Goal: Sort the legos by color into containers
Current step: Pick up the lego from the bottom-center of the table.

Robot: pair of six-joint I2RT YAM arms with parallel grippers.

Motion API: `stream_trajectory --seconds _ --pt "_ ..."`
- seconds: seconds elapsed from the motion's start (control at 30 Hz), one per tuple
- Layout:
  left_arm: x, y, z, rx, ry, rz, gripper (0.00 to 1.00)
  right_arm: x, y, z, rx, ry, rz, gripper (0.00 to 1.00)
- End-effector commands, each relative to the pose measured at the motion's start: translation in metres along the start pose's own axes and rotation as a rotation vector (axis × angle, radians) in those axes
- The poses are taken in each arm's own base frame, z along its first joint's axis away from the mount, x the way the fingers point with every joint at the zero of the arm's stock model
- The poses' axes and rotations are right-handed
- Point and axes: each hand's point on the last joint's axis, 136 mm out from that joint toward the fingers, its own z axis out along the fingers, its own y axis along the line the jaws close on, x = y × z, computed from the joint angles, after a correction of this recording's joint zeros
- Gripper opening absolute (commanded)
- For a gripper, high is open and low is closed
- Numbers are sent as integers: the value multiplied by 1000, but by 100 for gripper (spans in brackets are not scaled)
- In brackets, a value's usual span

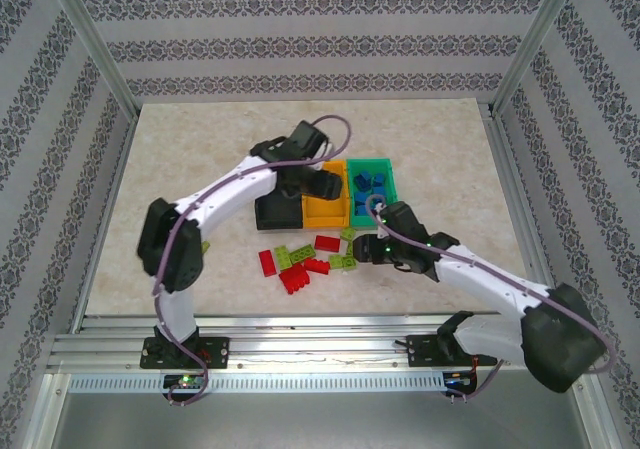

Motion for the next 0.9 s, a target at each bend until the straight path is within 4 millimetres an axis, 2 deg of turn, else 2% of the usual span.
stream_trajectory --seconds 0.0,0.23,0.37,0.53,0.67,0.87 --pt "-2 15 -10 29 -112 -91 63 -13 6 8 39 -23 -21 51" --pt "44 70 -39 -73 -155 -187 63 -25 -1 15 113 -31 -16 54" --pt "60 91 -49 -91 -171 -250 63 -23 -5 28 138 7 0 54" --pt "69 104 -49 -110 -180 -277 63 -20 -9 41 158 38 16 54" --pt "72 105 -45 -100 -165 -284 63 -16 -14 52 191 84 6 53" --pt "72 104 -47 -99 -159 -279 63 -17 -9 55 164 87 6 33"
